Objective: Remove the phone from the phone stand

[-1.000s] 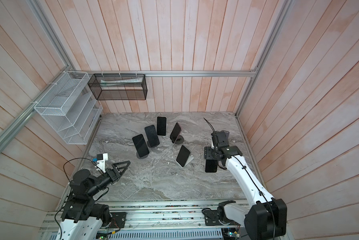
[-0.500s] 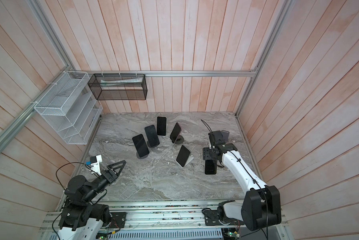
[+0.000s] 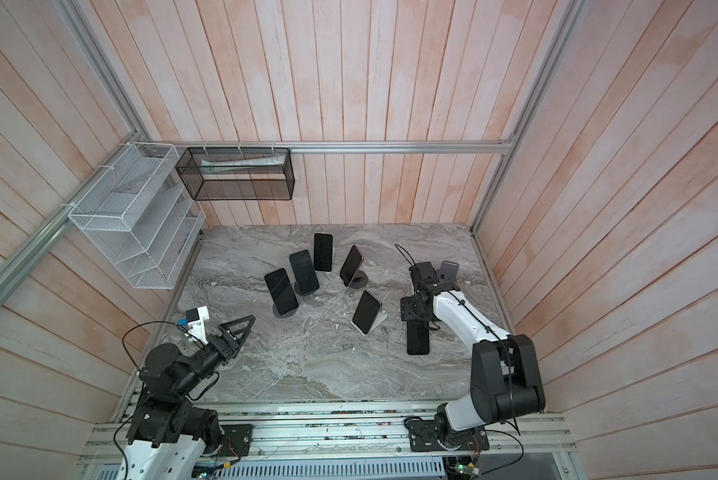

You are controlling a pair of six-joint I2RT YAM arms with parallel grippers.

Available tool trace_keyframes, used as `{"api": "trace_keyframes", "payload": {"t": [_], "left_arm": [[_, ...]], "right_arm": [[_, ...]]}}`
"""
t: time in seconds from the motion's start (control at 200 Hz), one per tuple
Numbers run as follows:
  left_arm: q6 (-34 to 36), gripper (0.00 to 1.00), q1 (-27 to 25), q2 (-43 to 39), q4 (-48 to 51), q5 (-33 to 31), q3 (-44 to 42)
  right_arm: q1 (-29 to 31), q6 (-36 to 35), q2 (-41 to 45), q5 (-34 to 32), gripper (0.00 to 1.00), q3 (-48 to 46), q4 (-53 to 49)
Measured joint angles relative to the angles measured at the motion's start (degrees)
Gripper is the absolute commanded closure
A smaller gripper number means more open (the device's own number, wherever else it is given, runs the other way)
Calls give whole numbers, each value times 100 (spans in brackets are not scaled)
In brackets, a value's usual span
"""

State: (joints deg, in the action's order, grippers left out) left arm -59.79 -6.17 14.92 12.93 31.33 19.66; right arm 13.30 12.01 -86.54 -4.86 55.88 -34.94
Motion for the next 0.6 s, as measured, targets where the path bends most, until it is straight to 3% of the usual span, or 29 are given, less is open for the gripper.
{"api": "trace_keyframes", "payload": {"t": [0.37,0.6], "left_arm": [[-129,0,0,669,-758,203,-369],[-127,0,-81,1414,-1624,728,-498]], "right_arm": [[0,0,-542,-26,34,-175,354],[0,20,-616,-44,33,-173,431]]}}
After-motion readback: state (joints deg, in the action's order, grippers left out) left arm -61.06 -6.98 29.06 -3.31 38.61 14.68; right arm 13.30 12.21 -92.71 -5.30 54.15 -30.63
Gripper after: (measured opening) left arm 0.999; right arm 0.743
